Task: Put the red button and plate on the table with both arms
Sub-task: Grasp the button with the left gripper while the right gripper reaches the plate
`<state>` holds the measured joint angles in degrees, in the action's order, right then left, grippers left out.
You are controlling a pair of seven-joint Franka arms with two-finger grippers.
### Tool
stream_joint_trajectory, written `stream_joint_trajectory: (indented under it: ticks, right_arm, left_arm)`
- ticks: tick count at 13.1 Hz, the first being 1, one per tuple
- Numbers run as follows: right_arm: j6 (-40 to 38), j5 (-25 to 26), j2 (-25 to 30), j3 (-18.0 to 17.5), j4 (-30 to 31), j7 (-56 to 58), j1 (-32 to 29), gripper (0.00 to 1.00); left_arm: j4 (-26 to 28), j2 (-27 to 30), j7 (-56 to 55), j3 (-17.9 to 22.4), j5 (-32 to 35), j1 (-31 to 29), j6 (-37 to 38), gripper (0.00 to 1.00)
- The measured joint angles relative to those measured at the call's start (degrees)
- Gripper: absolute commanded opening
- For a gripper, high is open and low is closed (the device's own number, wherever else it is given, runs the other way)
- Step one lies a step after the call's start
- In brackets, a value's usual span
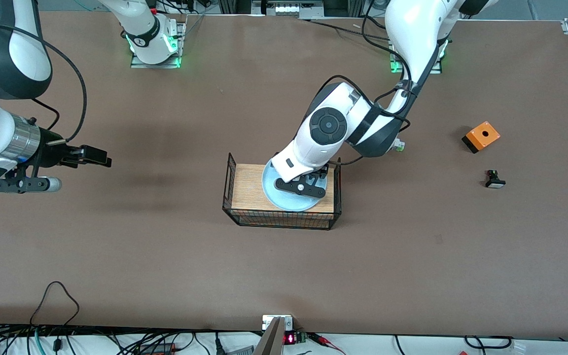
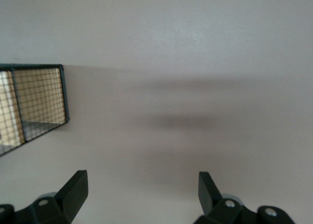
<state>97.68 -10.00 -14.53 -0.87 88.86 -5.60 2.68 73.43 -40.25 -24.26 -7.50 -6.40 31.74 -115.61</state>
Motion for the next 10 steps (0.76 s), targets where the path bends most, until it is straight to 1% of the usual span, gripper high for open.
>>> stream_joint_trajectory:
  ticks: [2, 4, 6, 7, 8, 10]
  right_arm:
    - [0.0, -0.3, 0.0, -0.3, -0.2, -8.0, 1.1, 1.00]
    - [0.0, -0.3, 0.0, -0.5, -0.3, -14.4, 2.4, 1.00]
    - [0.0, -0.3, 0.0, -0.5, -0.4, -18.7, 3.3, 1.00]
    - [0.0, -0.3, 0.0, -0.6, -0.4, -20.5, 3.8, 1.00]
    - [0.0, -0.3, 0.1, -0.6, -0.5, -22.5, 4.4, 1.00]
    - [0.0, -0.3, 0.1, -0.6, -0.6, -26.6, 5.3, 1.00]
  left_arm:
    - [0.0, 0.0, 0.3, 0.0, 0.9, 0.0, 0.0, 0.86]
    - [0.0, 0.0, 0.5, 0.0, 1.2, 0.1, 0.0, 0.72]
    - [0.0, 0.0, 0.8, 0.0, 1.2, 0.1, 0.0, 0.72]
    - [0.0, 0.0, 1.1, 0.0, 1.2, 0.2, 0.0, 0.70]
    - [0.0, 0.0, 1.2, 0.0, 1.2, 0.3, 0.0, 0.61]
    - [0.0, 0.0, 1.5, 0.0, 2.3, 0.5, 0.0, 0.31]
